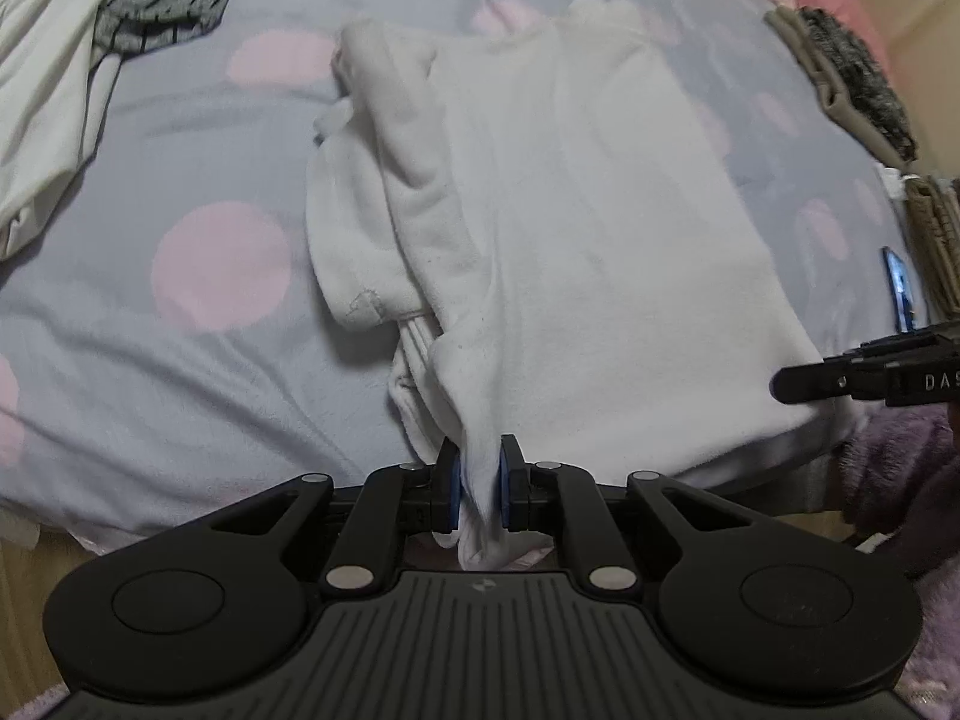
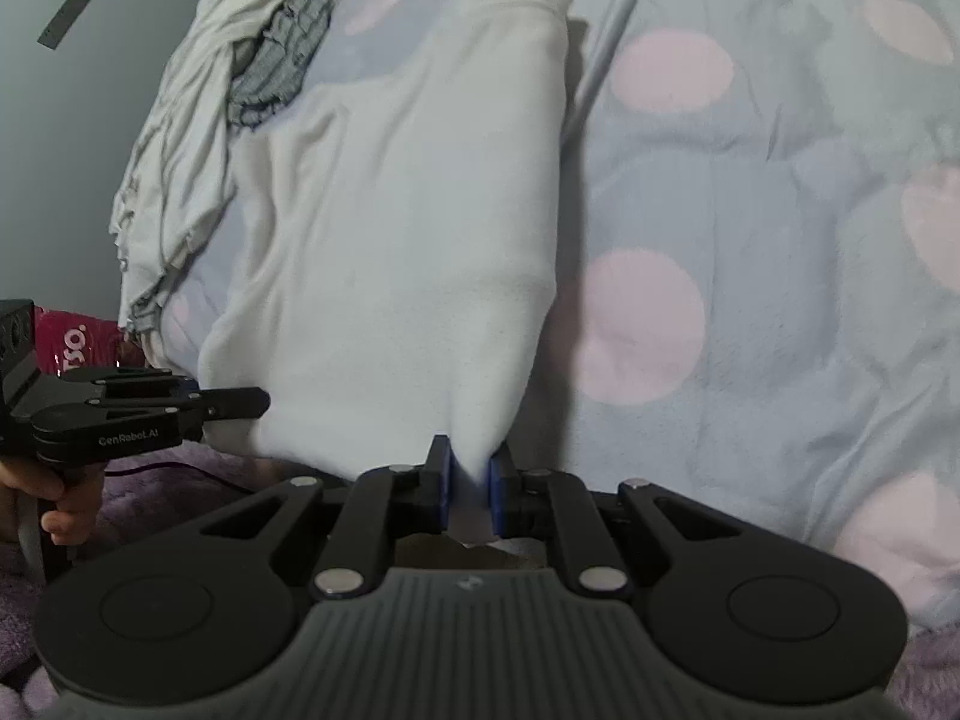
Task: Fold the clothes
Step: 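Lay the sleeve along the shirt and open the right gripper, then grasp the folded shirt end with the right gripper while the left gripper grasps too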
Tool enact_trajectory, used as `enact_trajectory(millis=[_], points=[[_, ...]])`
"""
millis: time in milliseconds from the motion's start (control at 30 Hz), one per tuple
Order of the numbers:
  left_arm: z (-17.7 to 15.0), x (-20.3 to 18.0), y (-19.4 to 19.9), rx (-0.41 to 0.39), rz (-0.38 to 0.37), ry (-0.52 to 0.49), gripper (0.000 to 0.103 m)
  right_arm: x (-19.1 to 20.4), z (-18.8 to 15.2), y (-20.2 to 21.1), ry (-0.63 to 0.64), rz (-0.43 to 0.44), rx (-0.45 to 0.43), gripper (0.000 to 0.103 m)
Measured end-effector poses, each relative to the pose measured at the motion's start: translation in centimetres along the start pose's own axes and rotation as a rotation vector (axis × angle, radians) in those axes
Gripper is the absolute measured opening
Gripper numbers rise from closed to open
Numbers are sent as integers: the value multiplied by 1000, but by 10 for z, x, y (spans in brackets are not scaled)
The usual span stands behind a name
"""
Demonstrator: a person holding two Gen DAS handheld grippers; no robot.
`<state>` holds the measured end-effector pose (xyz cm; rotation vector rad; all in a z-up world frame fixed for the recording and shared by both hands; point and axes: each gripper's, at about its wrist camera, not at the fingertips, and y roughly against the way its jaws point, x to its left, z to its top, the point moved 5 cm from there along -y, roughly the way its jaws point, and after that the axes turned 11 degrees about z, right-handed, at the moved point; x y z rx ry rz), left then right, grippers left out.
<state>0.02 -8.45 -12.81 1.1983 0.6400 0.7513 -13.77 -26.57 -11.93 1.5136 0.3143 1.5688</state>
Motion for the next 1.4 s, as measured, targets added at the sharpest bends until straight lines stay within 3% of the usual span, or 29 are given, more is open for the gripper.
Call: enact_trajectory(millis=[100, 200, 233, 367, 500, 633, 833, 933, 1200, 1300, 1400], points=[[-1, 5, -5, 16, 16, 13, 22, -6, -2, -9, 1, -25, 17, 17], [-2, 11, 2, -1, 32, 25, 36, -6, 1, -4, 31, -72, 0, 35], [0, 13, 8, -30, 36, 33, 38, -5, 3, -1, 44, -90, -10, 42], [14, 30, 35, -187, 49, 103, 54, -6, 19, 18, 68, -119, -98, 50], [39, 42, 40, -258, 20, 170, 55, -3, 42, 19, 82, -110, -152, 51], [66, 44, 30, -288, 27, 174, 57, 0, 64, 20, 96, -101, -206, 57], [95, 46, 3, -269, 48, 170, 57, 3, 96, 16, 132, -88, -259, 60], [98, 51, -17, -225, 19, 221, 57, 0, 110, 8, 148, -98, -273, 61], [111, 51, -48, -206, -94, 269, 59, -19, 133, -22, 151, -104, -261, 60], [111, 51, -51, -213, -113, 279, 59, -28, 135, -30, 132, -80, -249, 59], [113, 51, -53, -218, -124, 279, 51, -33, 136, -38, 100, -34, -246, 49]])
